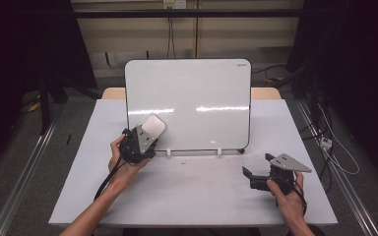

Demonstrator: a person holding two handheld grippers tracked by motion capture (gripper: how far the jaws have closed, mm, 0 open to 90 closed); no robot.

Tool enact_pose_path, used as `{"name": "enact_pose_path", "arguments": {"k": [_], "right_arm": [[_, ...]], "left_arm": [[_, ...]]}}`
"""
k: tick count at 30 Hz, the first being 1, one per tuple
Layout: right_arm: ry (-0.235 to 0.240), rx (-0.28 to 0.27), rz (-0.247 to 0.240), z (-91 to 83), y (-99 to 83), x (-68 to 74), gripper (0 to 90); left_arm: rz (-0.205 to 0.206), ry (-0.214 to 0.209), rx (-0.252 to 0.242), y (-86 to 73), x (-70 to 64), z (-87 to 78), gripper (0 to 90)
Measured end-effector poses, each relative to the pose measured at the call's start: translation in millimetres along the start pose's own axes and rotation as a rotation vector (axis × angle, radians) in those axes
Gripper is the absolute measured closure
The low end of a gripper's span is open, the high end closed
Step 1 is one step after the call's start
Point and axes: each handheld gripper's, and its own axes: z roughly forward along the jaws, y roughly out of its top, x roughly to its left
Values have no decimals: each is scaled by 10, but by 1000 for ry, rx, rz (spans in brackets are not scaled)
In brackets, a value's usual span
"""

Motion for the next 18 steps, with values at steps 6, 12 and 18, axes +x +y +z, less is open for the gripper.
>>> {"name": "enact_pose_path", "arguments": {"k": [6,12,18], "right_arm": [[-2,0,-6,-1,1,6,43],[0,0,-6,1,0,3,43],[-2,0,-7,0,0,4,43]], "left_arm": [[-42,-48,5,-15,34,-47,207],[-99,-84,-13,-1,70,-99,125],[-178,-122,-14,37,151,-195,113]]}}
